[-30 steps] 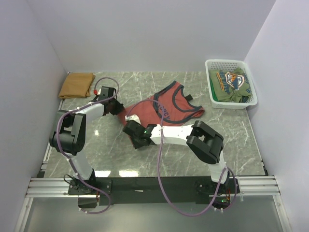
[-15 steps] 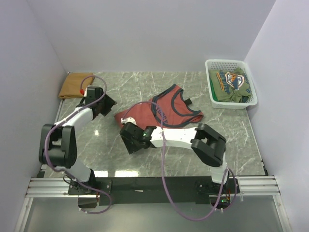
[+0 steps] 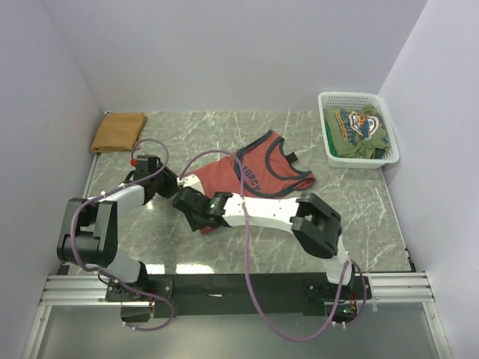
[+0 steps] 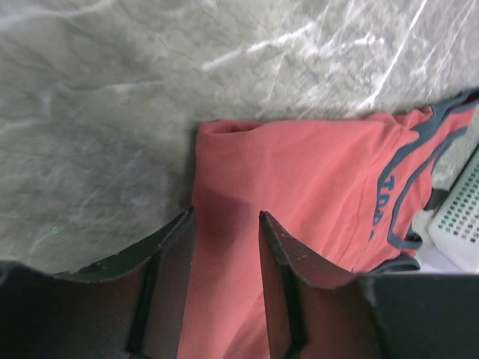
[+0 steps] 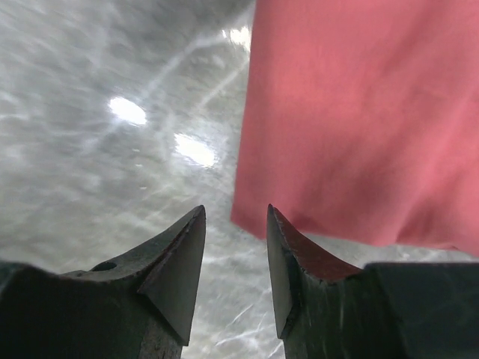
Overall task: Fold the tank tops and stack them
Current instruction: Fold the tank top
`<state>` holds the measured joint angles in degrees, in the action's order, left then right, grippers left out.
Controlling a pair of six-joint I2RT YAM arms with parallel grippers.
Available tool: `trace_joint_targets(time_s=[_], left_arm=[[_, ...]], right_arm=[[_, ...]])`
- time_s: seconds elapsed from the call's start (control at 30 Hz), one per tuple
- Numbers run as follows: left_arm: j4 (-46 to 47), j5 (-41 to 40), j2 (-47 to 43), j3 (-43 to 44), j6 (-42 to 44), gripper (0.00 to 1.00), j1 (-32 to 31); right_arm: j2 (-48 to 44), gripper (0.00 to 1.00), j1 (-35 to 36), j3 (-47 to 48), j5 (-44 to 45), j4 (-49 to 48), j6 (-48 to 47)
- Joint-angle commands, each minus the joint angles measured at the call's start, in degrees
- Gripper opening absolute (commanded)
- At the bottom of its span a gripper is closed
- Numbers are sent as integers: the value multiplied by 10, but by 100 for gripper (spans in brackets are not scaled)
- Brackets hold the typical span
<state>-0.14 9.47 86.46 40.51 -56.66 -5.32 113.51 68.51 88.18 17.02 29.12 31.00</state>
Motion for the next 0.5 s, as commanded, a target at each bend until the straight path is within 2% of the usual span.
trace_joint_targets(time_s=[0.0,0.23,0.47], left_arm=[[73,42,19,-9,6,45,0],[76,13,57,-17,6,45,0],[60,-19,83,-8,8,39,-1]], right_arm=[[28,45,12,33,40,31,-8],[84,46,30,68,62,56,-9],[119,50,37,87,62,78,-9]])
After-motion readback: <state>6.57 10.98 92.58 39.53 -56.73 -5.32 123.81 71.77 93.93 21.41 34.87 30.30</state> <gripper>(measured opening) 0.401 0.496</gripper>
